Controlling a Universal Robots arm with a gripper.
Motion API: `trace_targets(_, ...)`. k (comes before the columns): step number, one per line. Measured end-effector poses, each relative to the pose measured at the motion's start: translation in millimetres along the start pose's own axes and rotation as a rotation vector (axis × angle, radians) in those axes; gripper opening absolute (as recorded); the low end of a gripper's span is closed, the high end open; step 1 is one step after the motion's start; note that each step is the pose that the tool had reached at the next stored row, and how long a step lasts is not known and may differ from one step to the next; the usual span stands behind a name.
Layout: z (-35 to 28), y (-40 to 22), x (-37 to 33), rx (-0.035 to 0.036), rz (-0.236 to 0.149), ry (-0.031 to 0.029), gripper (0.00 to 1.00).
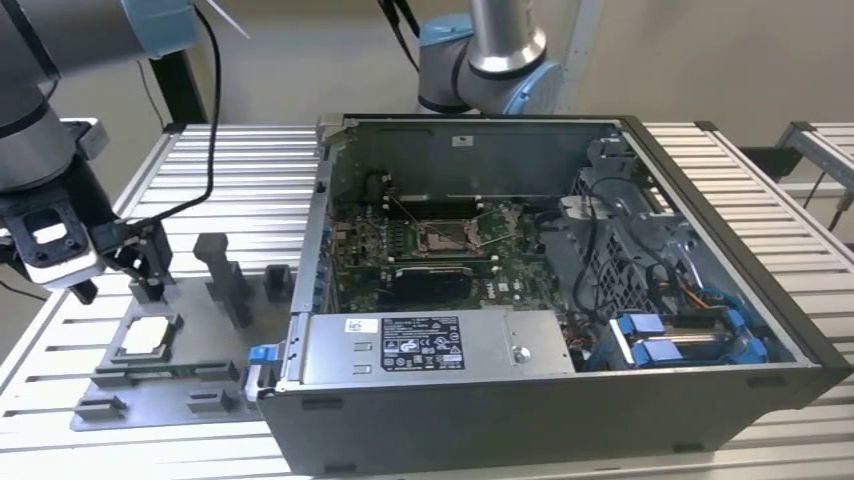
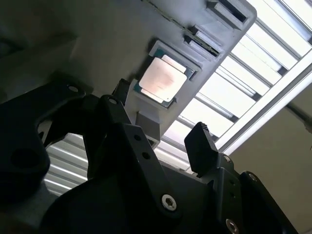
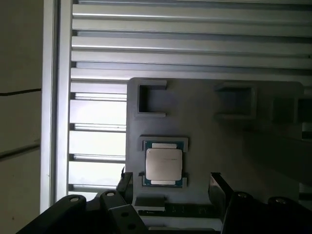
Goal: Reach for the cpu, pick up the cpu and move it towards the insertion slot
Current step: 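Pick up the cpu and move it towards the insertion slot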
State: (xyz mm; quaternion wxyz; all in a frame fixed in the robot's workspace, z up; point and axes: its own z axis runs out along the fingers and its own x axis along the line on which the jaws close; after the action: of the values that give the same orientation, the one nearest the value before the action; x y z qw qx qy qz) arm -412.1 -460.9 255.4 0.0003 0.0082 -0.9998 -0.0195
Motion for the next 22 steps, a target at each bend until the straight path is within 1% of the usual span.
trace_targets(4,4.7,-1.1,0.8,0.0000,0.000,0.0000,1.00)
trace_targets(10,5.2,-1.2,0.8,0.0001,0.000,0.0002,1.00)
trace_targets(14,7.6,-1.3,0.8,0.0001,0.000,0.0002,1.00)
trace_targets(22,15.3,-1.6,1.4,0.0001,0.000,0.0001,1.00)
